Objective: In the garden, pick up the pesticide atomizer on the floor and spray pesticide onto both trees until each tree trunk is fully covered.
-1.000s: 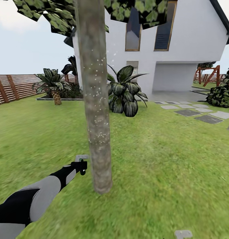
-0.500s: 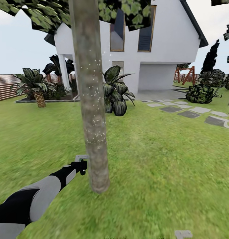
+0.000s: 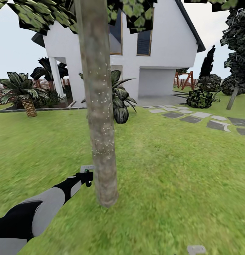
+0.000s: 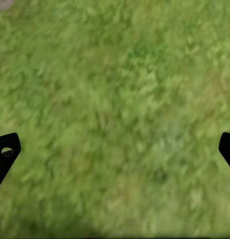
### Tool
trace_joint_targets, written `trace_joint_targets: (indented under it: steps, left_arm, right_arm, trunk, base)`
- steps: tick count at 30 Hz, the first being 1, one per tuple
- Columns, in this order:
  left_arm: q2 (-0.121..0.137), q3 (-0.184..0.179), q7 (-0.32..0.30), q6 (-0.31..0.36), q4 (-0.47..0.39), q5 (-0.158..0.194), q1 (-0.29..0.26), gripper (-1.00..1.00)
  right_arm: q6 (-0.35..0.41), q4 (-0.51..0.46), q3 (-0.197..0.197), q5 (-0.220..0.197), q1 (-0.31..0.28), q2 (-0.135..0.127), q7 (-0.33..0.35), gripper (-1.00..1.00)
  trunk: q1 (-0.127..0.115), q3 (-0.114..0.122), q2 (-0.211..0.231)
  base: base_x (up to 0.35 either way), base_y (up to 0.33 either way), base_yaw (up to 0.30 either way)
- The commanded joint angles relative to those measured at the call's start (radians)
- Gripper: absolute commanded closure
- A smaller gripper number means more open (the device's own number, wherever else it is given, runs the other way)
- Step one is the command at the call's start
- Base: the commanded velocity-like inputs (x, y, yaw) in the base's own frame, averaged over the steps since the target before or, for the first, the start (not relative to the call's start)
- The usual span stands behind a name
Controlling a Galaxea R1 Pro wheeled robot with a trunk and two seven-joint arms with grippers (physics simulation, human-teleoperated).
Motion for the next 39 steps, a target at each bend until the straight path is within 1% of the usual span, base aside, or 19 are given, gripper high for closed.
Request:
trace_joint_targets:
  steps: [1, 5, 10, 21, 27, 32, 36, 39]
  left_arm:
    - [0.000, 0.008, -0.003, -0.001, 0.000, -0.008, -0.001, 1.00]
    - [0.000, 0.008, -0.003, -0.001, 0.000, -0.007, -0.001, 1.00]
    - [0.000, 0.008, -0.003, -0.001, 0.000, -0.007, -0.001, 1.00]
    - [0.000, 0.008, -0.002, -0.001, 0.000, -0.007, -0.001, 1.00]
    - [0.000, 0.008, -0.002, -0.001, 0.000, -0.007, -0.001, 1.00]
    - [0.000, 0.008, -0.002, -0.001, 0.000, -0.007, -0.001, 1.00]
    - [0.000, 0.008, -0.002, -0.001, 0.000, -0.007, -0.001, 1.00]
    - [0.000, 0.008, -0.002, -0.001, 0.000, -0.007, -0.001, 1.00]
  right_arm:
    - [-0.007, 0.005, 0.006, -0.011, -0.002, 0.000, 0.007, -1.00]
    - [-0.007, 0.005, 0.006, -0.011, -0.002, 0.000, 0.007, -1.00]
    - [-0.007, 0.005, 0.006, -0.011, -0.002, 0.000, 0.007, -1.00]
    - [-0.007, 0.005, 0.006, -0.011, -0.002, 0.000, 0.007, -1.00]
    - [-0.007, 0.005, 0.006, -0.011, -0.002, 0.000, 0.007, -1.00]
    - [-0.007, 0.005, 0.006, -0.011, -0.002, 0.000, 0.007, -1.00]
    - [-0.007, 0.005, 0.006, -0.011, -0.002, 0.000, 0.007, -1.00]
    - [-0.007, 0.005, 0.006, -0.011, -0.002, 0.000, 0.007, -1.00]
  trunk:
    - [0.000, -0.002, -0.001]
    - [0.000, -0.002, -0.001]
    - [0.000, -0.002, -0.001]
    - [0.000, -0.002, -0.001]
    - [0.000, -0.002, -0.001]
    - [0.000, -0.002, -0.001]
    - [0.000, -0.002, -0.001]
    - [0.000, -0.002, -0.001]
  base:
    - [0.000, 0.350, -0.223]
    - [-0.033, 0.350, -0.256]
    - [-0.074, 0.350, -0.136]
    - [-0.079, 0.350, -0.288]
    - [-0.081, 0.349, -0.118]
    - [-0.082, 0.341, -0.248]
    - [-0.026, 0.344, -0.105]
    - [-0.003, 0.349, -0.247]
